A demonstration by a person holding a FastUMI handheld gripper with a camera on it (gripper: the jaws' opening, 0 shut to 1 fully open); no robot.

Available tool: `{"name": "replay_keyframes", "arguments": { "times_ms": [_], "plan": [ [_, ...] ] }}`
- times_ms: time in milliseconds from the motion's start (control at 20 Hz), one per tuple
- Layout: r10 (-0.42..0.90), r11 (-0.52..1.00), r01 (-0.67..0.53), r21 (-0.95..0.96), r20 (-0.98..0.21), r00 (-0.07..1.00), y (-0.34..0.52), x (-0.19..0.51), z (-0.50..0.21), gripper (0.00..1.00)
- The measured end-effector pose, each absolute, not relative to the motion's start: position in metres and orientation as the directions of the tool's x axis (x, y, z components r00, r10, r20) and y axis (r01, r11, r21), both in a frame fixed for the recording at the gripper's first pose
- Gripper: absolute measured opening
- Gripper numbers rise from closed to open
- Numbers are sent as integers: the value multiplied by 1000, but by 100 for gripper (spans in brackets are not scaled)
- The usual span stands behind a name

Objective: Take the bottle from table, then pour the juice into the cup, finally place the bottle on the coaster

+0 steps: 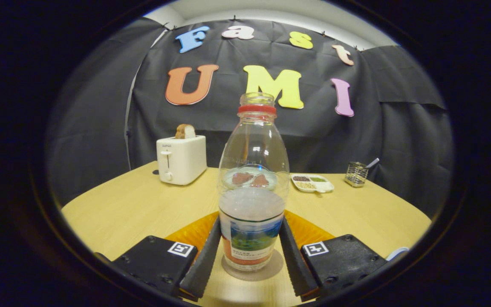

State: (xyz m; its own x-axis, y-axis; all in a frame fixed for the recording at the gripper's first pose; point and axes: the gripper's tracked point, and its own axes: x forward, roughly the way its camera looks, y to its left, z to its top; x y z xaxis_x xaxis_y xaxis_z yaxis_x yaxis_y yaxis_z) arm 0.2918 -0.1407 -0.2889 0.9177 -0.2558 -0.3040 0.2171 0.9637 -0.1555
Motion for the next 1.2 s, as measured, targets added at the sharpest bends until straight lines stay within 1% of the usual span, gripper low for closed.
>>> {"name": "replay_keyframes", "arguments": {
  "times_ms": [400, 650, 700, 800, 1200],
  "plan": [
    [-260, 963, 219, -159, -321, 911, -147, 294, -297, 80],
    [-249, 966, 210, -151, -325, 912, -146, 294, -296, 85],
    [-245, 967, 206, -148, -325, 914, -145, 294, -296, 88],
    [-234, 970, 197, -144, -324, 916, -142, 293, -293, 100],
    [-240, 968, 204, -146, -305, 921, -134, 271, -269, 100]
  ]
}}
